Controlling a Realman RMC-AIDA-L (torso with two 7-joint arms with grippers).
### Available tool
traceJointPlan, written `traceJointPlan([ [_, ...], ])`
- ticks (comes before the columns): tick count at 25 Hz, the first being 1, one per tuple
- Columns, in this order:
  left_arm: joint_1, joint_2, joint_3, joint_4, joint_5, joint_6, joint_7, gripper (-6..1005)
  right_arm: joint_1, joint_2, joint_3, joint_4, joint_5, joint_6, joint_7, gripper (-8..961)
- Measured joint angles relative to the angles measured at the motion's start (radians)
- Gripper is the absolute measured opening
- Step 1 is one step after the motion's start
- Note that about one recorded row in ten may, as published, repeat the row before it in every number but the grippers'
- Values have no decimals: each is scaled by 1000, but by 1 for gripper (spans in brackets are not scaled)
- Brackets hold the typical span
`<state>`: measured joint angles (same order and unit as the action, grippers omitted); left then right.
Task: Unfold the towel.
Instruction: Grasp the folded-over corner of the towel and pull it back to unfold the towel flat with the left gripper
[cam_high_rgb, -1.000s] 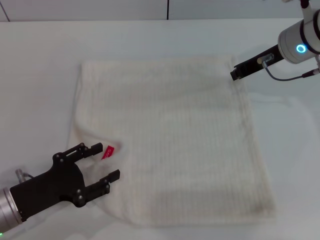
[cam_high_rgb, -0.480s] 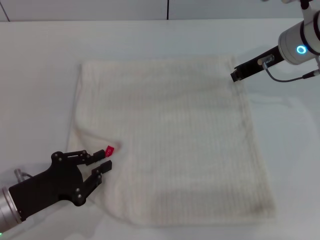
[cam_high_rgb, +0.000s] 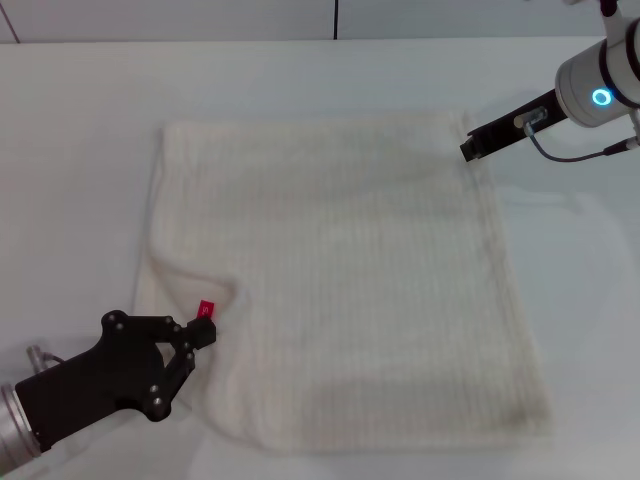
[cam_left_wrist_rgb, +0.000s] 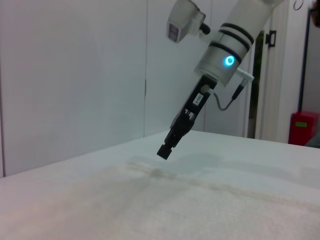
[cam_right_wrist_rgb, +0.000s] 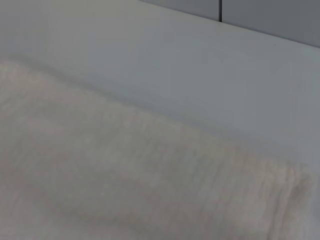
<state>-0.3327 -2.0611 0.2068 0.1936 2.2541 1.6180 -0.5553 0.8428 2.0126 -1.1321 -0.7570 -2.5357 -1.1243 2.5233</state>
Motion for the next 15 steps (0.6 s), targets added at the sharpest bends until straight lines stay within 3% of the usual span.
traceJointPlan([
  [15,84,3,-6,67,-2,108,145,19,0,0,0,3,0,5,1,-1],
])
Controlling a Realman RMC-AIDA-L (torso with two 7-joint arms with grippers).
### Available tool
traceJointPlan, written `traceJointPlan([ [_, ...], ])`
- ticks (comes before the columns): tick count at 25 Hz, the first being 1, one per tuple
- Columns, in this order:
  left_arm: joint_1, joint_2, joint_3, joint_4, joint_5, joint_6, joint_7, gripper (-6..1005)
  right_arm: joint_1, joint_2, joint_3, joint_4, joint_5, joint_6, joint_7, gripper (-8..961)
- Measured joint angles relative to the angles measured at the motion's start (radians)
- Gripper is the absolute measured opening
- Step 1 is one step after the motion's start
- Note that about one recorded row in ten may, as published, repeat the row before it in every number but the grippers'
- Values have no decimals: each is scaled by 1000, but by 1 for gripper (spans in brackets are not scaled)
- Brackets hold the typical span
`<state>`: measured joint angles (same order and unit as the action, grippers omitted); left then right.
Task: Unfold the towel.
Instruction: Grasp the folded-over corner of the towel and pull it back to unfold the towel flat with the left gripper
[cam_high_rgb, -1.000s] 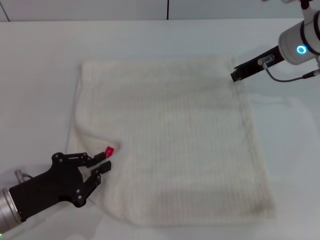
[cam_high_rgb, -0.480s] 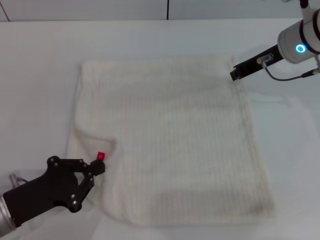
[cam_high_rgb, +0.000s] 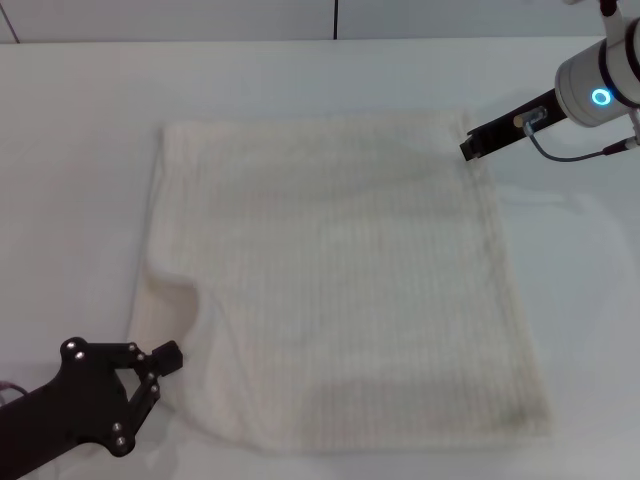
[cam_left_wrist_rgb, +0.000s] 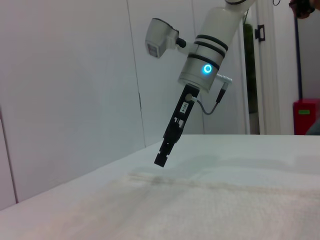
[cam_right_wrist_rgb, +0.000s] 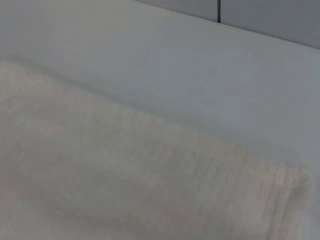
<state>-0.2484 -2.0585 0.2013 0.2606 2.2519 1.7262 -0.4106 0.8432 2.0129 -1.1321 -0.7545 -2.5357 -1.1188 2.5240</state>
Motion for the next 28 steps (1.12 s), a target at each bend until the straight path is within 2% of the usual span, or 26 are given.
traceJointPlan([
  [10,35,0,-14,11,-1,0,8,20,-3,1,0,7,0,1,7,-1],
  [15,49,8,-28,21,-2,0,16,20,-3,5,0,13,0,3,8,-1],
  [28,72,8,-57,49,-2,0,13,26,-1,18,0,19,0,26,8,-1],
])
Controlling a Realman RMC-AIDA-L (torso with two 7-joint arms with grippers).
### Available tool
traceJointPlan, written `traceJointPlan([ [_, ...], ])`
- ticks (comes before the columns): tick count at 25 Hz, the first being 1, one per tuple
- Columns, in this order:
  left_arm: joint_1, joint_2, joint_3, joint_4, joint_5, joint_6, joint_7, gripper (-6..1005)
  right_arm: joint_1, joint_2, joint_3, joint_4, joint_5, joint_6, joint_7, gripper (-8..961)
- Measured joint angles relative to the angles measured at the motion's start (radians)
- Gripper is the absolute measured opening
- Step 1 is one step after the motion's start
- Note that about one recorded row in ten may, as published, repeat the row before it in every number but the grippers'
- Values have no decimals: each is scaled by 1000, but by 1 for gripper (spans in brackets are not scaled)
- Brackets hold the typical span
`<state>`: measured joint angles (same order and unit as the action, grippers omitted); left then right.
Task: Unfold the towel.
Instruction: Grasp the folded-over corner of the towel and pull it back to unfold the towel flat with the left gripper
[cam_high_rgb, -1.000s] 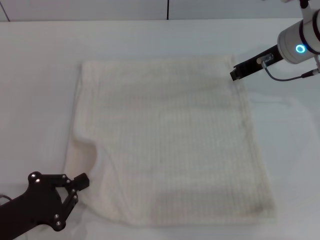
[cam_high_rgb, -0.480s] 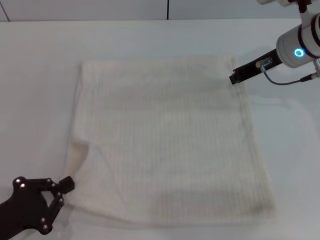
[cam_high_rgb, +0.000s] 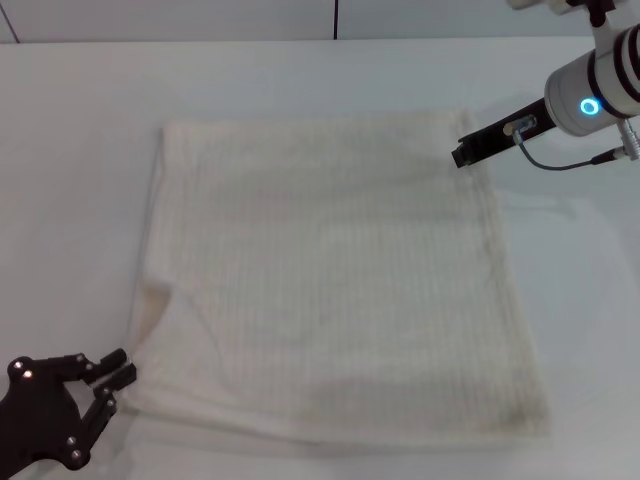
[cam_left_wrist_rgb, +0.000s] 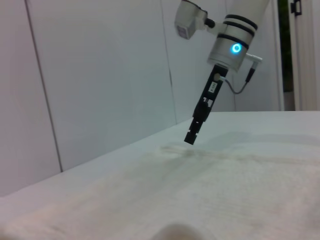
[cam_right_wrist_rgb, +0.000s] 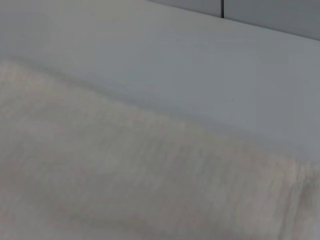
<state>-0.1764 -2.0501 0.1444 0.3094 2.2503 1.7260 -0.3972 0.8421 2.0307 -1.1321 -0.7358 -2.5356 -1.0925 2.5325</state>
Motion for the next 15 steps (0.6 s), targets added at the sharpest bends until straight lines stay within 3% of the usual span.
traceJointPlan([
  [7,4,0,-28,1,0,1,-7,194,0,4,3,1,0,1,1,-1],
  [8,8,-2,-89,1,0,5,-5,222,0,4,4,1,0,1,1,-1],
  [11,10,-1,-124,0,0,7,-3,355,-5,8,5,-4,13,6,1,-1],
  [14,8,1,-314,-3,-8,16,0,453,-29,15,0,-32,77,27,-35,-1],
  [15,8,1,-314,-3,-8,16,0,479,-43,18,-1,-45,110,38,-56,-1],
])
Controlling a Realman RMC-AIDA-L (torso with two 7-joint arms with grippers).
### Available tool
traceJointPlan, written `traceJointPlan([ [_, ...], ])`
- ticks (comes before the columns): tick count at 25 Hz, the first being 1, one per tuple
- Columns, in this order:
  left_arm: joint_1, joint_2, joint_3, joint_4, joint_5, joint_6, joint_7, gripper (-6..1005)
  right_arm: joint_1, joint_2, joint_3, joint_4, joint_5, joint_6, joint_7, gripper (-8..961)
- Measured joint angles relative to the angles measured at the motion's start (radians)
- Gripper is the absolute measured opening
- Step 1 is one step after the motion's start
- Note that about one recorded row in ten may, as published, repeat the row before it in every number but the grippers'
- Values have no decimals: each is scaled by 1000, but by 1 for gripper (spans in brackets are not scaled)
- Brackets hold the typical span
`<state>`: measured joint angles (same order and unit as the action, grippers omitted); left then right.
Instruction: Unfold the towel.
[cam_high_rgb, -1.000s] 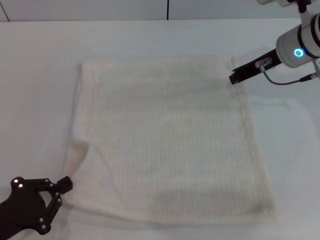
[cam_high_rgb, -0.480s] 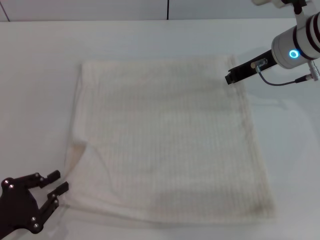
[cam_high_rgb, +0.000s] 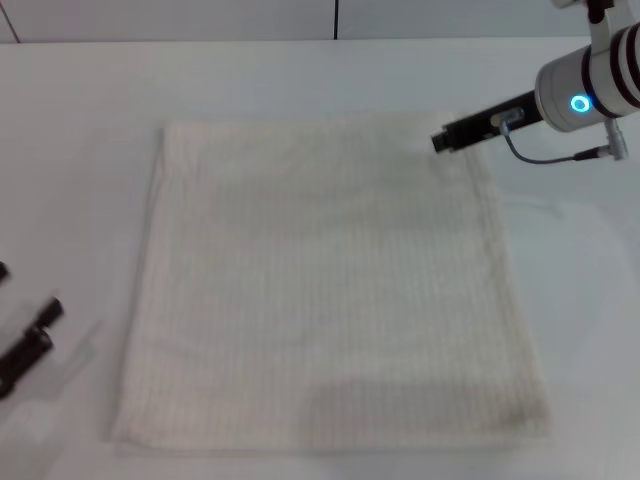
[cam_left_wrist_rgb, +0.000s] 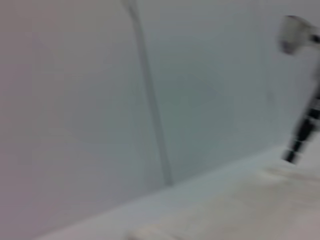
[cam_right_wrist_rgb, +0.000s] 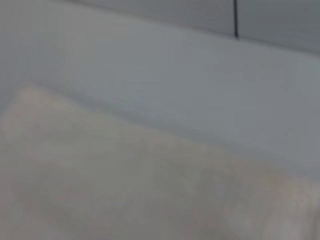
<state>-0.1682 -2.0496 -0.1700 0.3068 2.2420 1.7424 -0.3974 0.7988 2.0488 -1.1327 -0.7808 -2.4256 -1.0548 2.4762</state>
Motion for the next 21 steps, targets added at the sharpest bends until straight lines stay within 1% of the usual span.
traceJointPlan([
  [1,-2,-2,-44,-4,-7,4,1,506,-15,4,0,-13,38,12,-26,-1],
  [2,-4,-3,-65,-7,-12,5,2,533,-33,9,1,-27,86,29,-60,-1],
  [4,-9,-6,-126,-30,-41,6,4,587,-80,22,1,-51,207,71,-156,-1],
  [6,-14,-6,-162,-57,-69,0,5,640,-130,28,-4,-58,363,107,-282,-1],
  [8,-28,-7,-220,-99,-103,-23,6,691,-180,32,-9,-33,588,134,-468,-1],
  [10,-28,-7,-220,-99,-103,-23,6,739,-213,35,-10,30,825,141,-689,-1],
  [11,-46,-7,-270,-132,-110,-46,13,762,-226,35,-10,76,966,135,-813,-1],
  [13,-61,-8,-299,-159,-110,-60,20,810,-241,34,-10,190,1243,82,-1080,-1],
  [14,-67,-10,-309,-174,-110,-67,25,810,-244,34,-9,246,1365,41,-1220,-1],
  [16,-71,-11,-322,-197,-111,-74,38,810,-246,34,-3,361,1550,-49,-1457,-1],
  [18,-71,-13,-340,-223,-114,-77,55,810,-246,36,1,455,1690,-138,-1653,-1],
  [21,-67,-15,-374,-265,-115,-78,85,810,-240,39,0,570,1825,-237,-1855,-1],
])
